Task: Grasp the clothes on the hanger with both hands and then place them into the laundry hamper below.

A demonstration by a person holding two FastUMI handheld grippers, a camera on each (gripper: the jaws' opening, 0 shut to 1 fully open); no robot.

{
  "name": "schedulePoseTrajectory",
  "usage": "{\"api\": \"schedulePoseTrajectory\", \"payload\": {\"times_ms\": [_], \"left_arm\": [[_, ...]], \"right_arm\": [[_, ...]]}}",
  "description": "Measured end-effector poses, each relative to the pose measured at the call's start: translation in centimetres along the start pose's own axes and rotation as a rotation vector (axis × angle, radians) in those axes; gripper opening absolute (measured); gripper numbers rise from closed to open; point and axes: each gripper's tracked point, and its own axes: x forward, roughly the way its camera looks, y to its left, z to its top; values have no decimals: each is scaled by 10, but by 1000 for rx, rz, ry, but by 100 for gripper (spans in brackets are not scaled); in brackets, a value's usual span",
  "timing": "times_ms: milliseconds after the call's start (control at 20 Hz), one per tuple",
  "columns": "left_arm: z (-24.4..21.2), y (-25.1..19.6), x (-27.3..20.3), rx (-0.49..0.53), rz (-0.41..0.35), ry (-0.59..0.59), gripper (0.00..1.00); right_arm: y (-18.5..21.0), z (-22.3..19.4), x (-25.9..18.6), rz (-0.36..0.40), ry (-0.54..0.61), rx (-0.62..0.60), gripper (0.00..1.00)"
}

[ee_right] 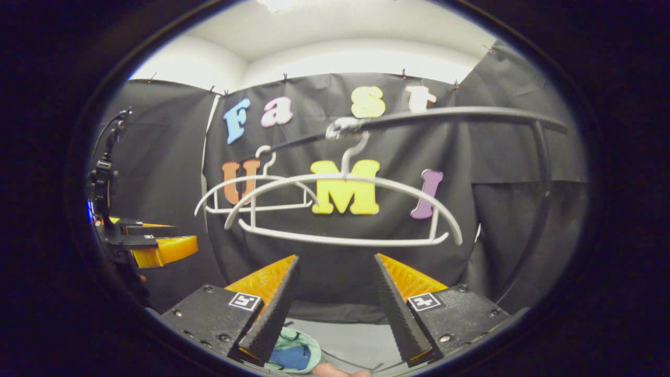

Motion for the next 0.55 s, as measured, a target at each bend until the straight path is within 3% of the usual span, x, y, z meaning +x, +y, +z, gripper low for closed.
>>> {"api": "schedulePoseTrajectory", "payload": {"times_ms": [350, 550], "left_arm": [[80, -15, -11, 9, 12, -160, 97], [114, -14, -23, 5, 32, -238, 100]], "right_arm": [[-39, 87, -20, -58, -178, 9, 92], [-55, 131, -36, -55, -279, 14, 94]]}}
